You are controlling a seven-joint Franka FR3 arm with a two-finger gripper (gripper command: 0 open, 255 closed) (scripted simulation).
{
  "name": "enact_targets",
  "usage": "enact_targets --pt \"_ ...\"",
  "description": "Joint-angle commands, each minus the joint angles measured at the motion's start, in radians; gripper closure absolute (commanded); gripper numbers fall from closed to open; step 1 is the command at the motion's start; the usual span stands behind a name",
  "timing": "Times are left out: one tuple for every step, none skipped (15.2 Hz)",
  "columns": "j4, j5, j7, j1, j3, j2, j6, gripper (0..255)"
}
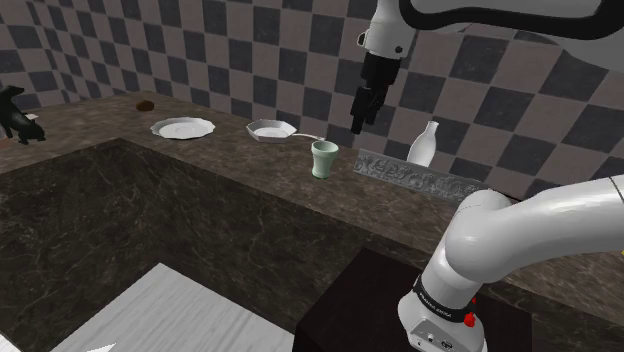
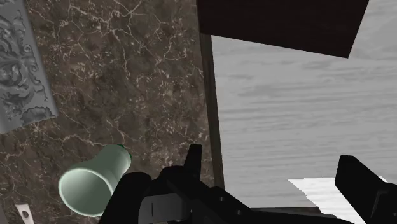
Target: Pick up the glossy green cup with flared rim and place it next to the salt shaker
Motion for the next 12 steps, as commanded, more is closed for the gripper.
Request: enact_targets --pt "0.0 0.0 0.0 0.0 0.0 0.0 0.0 0" --pt "-0.008 -0.011 -0.015 -0.003 -0.01 0.02 0.028 0" --pt "-0.015 -0.022 -0.03 -0.006 -0.02 0.042 0.056 0" --pt "-0.021 -0.033 -0.045 -0.009 -0.029 0.065 0.084 0" --pt "-0.025 -0.044 -0.059 -0.013 -0.039 0.089 0.112 0" --pt "-0.028 -0.054 -0.073 -0.016 -0.049 0.114 0.139 0" --pt "-0.03 -0.064 -0.087 -0.019 -0.058 0.14 0.167 0" --pt "-0.03 -0.073 -0.1 -0.022 -0.068 0.167 0.194 0" --pt "-0.029 -0.082 -0.114 -0.025 -0.077 0.195 0.222 0" --pt "-0.027 -0.09 -0.127 -0.028 -0.086 0.224 0.248 0" --pt "-0.023 -0.098 -0.14 -0.031 -0.096 0.253 0.275 0" --pt "-0.018 -0.106 -0.152 -0.034 -0.105 0.284 0.301 0"
